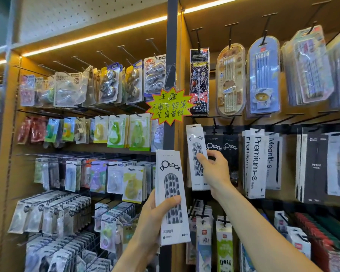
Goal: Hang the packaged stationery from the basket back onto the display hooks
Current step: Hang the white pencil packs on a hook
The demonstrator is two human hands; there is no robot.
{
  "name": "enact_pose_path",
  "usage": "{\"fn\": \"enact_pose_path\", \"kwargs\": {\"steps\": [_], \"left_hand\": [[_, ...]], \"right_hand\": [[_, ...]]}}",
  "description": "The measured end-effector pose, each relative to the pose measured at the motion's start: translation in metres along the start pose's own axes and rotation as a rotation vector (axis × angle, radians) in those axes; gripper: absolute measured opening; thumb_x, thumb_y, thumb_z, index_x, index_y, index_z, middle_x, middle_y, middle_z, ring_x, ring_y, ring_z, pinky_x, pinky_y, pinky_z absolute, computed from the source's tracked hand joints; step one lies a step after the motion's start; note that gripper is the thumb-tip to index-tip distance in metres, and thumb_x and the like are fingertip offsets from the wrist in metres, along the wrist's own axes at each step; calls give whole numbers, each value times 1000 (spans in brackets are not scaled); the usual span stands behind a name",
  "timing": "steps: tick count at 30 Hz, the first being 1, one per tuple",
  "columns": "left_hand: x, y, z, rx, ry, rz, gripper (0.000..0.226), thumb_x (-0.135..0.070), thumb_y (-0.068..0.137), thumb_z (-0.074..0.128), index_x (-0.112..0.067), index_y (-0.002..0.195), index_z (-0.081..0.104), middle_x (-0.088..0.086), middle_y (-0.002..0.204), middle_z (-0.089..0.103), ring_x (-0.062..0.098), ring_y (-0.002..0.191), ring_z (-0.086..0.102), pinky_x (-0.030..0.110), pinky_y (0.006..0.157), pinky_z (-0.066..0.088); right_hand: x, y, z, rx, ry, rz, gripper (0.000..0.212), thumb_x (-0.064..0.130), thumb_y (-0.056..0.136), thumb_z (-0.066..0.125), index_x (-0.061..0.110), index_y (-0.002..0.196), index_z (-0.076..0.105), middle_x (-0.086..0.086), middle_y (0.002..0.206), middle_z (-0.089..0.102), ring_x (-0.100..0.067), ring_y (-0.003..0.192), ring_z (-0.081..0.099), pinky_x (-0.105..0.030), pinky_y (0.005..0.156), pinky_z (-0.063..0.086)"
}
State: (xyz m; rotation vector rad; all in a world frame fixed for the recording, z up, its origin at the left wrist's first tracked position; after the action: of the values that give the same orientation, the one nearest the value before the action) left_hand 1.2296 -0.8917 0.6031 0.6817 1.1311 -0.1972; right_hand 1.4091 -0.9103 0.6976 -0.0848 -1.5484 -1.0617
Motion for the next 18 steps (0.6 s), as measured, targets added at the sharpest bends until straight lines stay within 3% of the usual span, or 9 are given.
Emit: {"fn": "enact_pose_path", "kwargs": {"steps": [4, 7, 10, 14, 16, 18], "left_hand": [[-2, 2, -2, 6, -10, 12, 63, -35, 69, 84, -25, 129, 64, 15, 107, 77, 34, 89, 76, 39, 72, 61], [-3, 3, -3, 13, -5, 16, 62, -35, 70, 84, -26, 128, 65, 13, 105, 78, 32, 87, 76, 38, 72, 61], [-5, 4, -2, 20, -5, 11, 60, -34, 71, 83, -26, 127, 65, 13, 104, 77, 32, 86, 76, 38, 70, 60], [-4, 6, -2, 42, -9, 21, 59, -32, 72, 83, -24, 128, 66, 14, 105, 77, 33, 86, 75, 38, 70, 60], [-3, 6, -2, 54, -3, 34, 59, -33, 73, 83, -23, 128, 65, 14, 104, 77, 32, 86, 75, 37, 70, 60], [0, 6, -2, 55, 16, 38, 58, -33, 74, 83, -22, 128, 65, 15, 106, 76, 33, 89, 75, 38, 71, 61]], "right_hand": [[-8, 7, 10, -52, -91, -8, 19, 30, 100, 63, 23, 116, 55, -2, 101, 72, -18, 86, 74, -41, 76, 64], [-13, 16, 18, -118, -119, 60, 19, 30, 100, 64, 22, 113, 54, -2, 101, 69, -18, 85, 73, -36, 71, 62], [-17, 29, 28, -151, -180, 156, 19, 31, 98, 67, 19, 108, 58, -7, 106, 70, -21, 87, 71, -38, 75, 61], [-28, 27, 29, -128, -264, 189, 25, 34, 98, 67, 11, 106, 71, -7, 100, 73, -10, 71, 63, -23, 53, 44], [-26, 12, 21, -143, -316, 166, 33, 35, 96, 70, 9, 116, 70, -2, 98, 71, -10, 75, 63, -24, 61, 46], [-16, -11, 10, -169, -321, 90, 44, 42, 94, 70, 14, 127, 65, -2, 110, 70, -15, 94, 65, -30, 81, 50]]}}
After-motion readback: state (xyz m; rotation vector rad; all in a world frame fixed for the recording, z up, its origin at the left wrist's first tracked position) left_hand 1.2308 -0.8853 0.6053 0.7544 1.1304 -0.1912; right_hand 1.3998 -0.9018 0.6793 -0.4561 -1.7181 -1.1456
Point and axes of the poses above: each hand's wrist, its own y-axis towards the middle knuckle, its own z-axis out of the palm, x = y × z, the point moved 2 cm from there along y, towards the middle knuckle
